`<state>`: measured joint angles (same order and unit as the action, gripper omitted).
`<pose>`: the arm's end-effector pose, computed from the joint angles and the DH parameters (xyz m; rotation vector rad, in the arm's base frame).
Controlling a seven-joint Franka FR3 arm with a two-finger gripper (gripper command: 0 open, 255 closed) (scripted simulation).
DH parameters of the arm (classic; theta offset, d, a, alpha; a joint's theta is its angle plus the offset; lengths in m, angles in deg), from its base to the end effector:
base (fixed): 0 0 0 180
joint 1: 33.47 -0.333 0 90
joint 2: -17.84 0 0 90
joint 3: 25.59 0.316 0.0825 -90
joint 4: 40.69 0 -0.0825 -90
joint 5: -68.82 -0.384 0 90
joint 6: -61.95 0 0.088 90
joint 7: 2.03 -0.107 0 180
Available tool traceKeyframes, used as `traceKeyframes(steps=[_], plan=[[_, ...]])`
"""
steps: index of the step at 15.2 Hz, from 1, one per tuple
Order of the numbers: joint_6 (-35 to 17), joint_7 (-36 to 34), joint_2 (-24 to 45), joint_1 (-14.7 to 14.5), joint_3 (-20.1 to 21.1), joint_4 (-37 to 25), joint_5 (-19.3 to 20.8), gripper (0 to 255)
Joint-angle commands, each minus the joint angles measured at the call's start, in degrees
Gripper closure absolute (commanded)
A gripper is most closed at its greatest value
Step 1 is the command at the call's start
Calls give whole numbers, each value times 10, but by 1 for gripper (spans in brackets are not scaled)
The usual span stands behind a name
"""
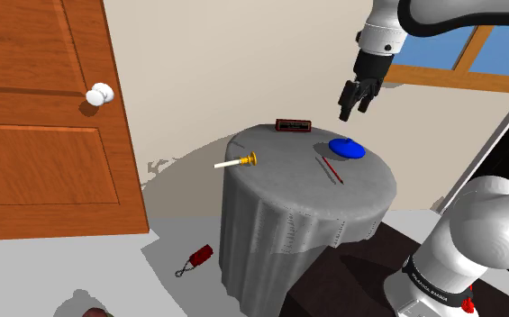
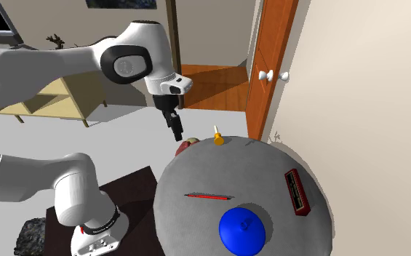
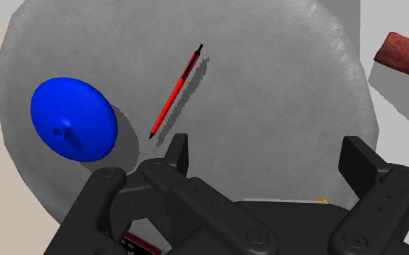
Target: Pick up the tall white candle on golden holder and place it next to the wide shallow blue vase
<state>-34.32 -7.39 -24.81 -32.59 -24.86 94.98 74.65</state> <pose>0.3283 -0.0096 0.5822 3.0296 -0.1380 0.0932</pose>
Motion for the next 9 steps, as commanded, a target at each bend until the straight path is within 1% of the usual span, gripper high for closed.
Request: traceKeyframes(steps=[1,9], plan=[[0,0,0,0,0,0,0,0],[-105,52,169,-26,2,-47,5,0]])
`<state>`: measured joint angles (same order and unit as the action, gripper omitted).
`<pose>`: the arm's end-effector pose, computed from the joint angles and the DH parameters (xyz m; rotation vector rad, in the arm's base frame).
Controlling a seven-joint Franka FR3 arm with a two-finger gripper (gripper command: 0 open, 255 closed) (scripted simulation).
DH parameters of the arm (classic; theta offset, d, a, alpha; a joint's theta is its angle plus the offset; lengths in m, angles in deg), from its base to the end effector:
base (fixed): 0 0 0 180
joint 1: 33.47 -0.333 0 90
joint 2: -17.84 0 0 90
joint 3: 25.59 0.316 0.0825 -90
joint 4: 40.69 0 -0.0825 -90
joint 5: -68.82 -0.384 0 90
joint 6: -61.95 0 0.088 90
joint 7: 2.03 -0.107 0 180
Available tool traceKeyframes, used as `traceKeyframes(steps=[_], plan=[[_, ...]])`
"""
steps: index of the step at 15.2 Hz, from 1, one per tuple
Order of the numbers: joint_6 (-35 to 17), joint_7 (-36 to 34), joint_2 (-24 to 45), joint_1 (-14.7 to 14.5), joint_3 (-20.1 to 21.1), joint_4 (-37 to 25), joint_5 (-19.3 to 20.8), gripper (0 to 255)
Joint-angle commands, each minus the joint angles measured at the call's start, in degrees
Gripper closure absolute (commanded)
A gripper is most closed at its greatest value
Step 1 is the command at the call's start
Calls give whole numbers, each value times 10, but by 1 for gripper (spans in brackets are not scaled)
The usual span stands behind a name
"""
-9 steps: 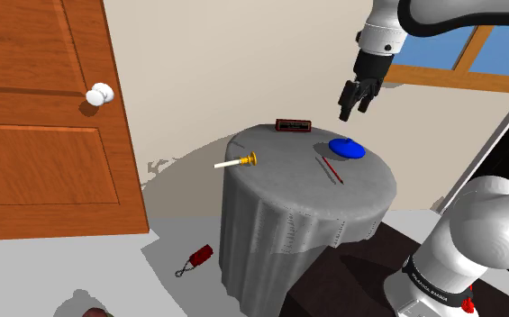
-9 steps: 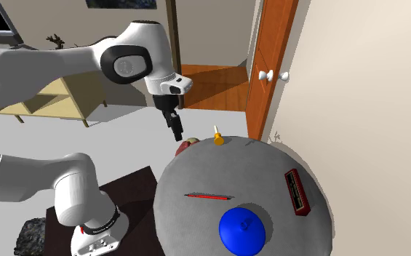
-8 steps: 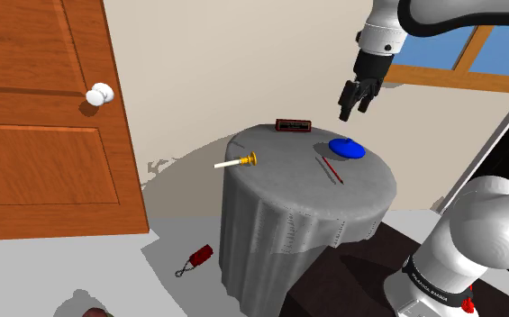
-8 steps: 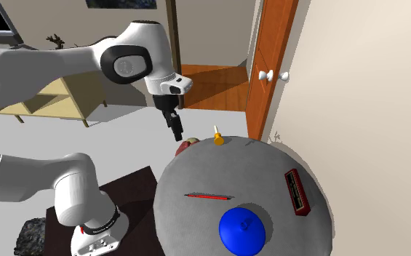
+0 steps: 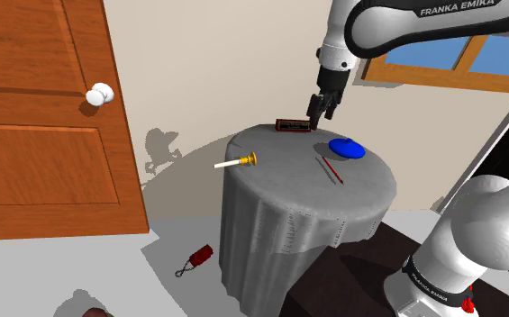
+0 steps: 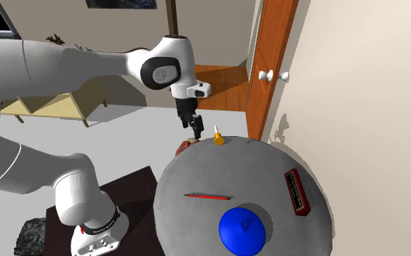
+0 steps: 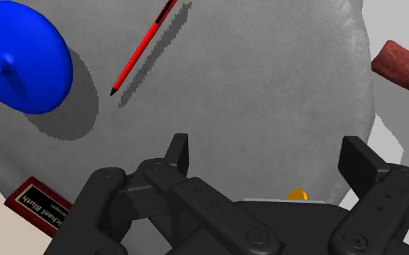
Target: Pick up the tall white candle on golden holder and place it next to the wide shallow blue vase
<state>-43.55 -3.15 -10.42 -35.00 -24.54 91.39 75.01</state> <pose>0.4068 0.0106 0.5349 3.0280 0.0769 0.0495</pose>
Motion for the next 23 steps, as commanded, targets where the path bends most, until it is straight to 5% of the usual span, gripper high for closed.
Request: traceKeyframes(steps=[1,11,21,23], plan=[[-23,16,46,-5,0,-19,2,0],[-99,74,261,-31,18,-136,12,0],[-119,122,469,-60,43,-300,38,0],[-132,121,475,-59,42,-292,39,0]])
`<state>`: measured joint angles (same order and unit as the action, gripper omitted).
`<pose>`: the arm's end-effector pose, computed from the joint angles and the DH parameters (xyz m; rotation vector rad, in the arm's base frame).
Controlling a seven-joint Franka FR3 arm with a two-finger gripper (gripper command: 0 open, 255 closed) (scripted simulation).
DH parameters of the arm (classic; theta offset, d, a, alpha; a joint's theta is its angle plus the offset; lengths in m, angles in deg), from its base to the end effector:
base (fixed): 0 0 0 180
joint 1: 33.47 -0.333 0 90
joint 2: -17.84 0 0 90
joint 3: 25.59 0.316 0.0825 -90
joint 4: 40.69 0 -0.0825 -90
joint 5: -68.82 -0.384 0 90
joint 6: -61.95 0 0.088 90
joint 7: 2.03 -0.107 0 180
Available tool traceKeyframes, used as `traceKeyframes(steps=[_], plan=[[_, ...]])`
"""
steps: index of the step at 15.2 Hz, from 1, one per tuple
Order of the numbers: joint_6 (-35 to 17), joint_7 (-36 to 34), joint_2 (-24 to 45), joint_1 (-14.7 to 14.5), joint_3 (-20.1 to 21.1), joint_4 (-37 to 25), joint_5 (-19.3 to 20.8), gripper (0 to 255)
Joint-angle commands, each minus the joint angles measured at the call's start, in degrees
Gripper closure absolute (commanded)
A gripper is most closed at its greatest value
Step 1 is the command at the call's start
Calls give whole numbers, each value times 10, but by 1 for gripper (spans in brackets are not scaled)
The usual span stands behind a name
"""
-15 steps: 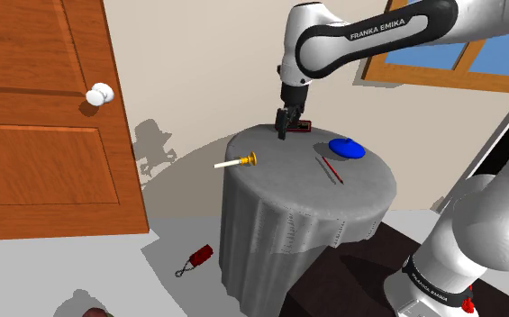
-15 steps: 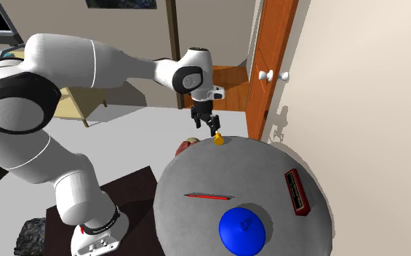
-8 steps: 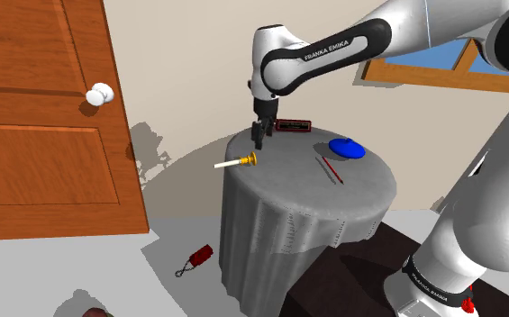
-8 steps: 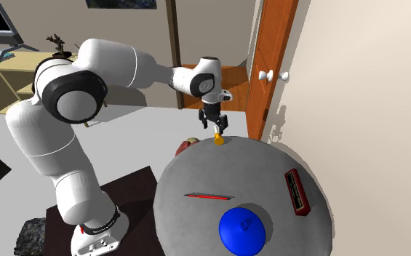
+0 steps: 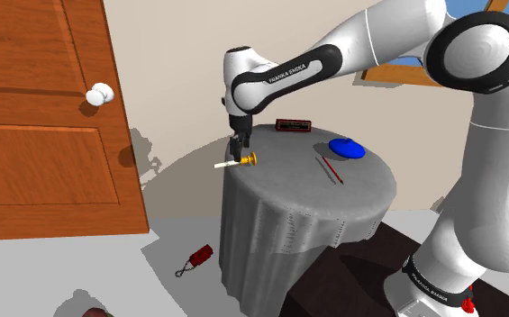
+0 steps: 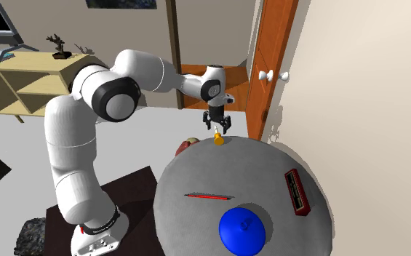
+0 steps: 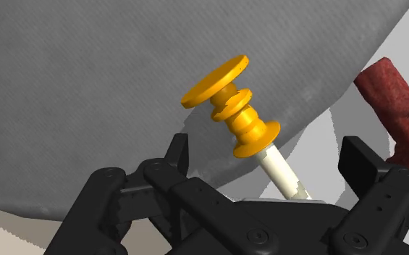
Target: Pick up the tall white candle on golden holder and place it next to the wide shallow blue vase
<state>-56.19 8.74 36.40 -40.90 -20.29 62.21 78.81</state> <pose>0.6188 0.1263 0.3656 2.9266 0.7362 -0.0807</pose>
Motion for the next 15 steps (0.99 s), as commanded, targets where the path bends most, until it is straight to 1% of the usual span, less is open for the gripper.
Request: traceKeyframes(steps=[1,6,13,14,15], plan=[[-13,1,9,1,-1,4,2,0],[-43,-2,23,2,-3,20,6,0],[-43,-2,24,2,-3,20,6,0],[-43,-2,24,2,-3,20,6,255],[-43,-2,24,2,-3,20,6,255]])
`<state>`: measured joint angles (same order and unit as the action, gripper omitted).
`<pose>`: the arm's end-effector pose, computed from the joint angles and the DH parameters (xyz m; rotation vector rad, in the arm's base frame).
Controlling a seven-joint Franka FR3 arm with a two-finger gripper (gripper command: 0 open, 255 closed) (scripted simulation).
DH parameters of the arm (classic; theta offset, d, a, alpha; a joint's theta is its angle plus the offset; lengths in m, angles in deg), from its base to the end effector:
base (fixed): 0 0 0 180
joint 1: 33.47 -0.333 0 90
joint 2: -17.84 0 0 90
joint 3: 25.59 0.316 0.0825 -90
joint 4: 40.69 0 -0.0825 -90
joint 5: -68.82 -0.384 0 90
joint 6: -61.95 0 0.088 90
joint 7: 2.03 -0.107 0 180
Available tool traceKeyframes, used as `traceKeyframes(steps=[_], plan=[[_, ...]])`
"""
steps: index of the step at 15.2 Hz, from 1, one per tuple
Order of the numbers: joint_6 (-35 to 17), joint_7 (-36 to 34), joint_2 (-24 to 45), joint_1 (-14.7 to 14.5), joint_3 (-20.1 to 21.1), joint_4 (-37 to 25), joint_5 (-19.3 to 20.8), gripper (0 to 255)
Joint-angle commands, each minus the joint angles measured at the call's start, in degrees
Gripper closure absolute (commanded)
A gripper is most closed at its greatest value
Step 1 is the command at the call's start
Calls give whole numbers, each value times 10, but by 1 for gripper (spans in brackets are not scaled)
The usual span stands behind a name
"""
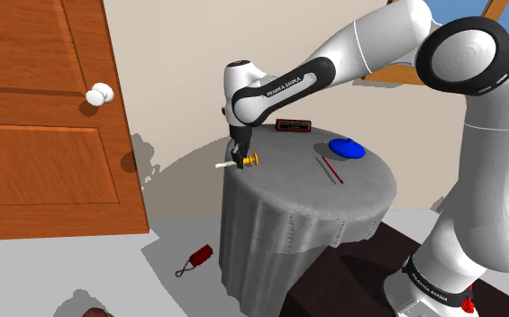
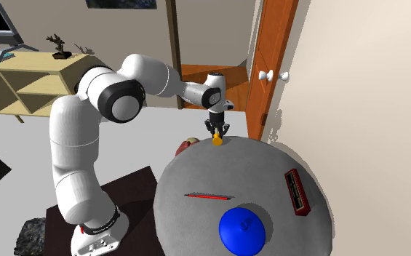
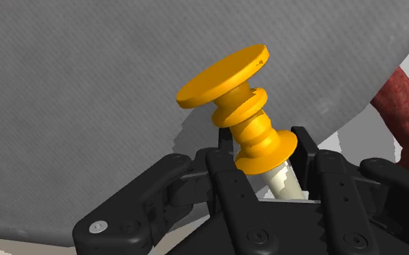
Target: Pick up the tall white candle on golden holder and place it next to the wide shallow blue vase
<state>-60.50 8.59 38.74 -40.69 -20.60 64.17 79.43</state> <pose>0.6198 0.1224 0.3306 2.9247 0.7429 -0.0806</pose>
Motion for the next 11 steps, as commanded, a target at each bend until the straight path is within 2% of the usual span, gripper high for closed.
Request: traceKeyframes(steps=[1,8,11], plan=[[0,0,0,0,0,0,0,255],[0,0,0,0,0,0,0,255],[19,4,-11,0,1,-8,-3,255]])
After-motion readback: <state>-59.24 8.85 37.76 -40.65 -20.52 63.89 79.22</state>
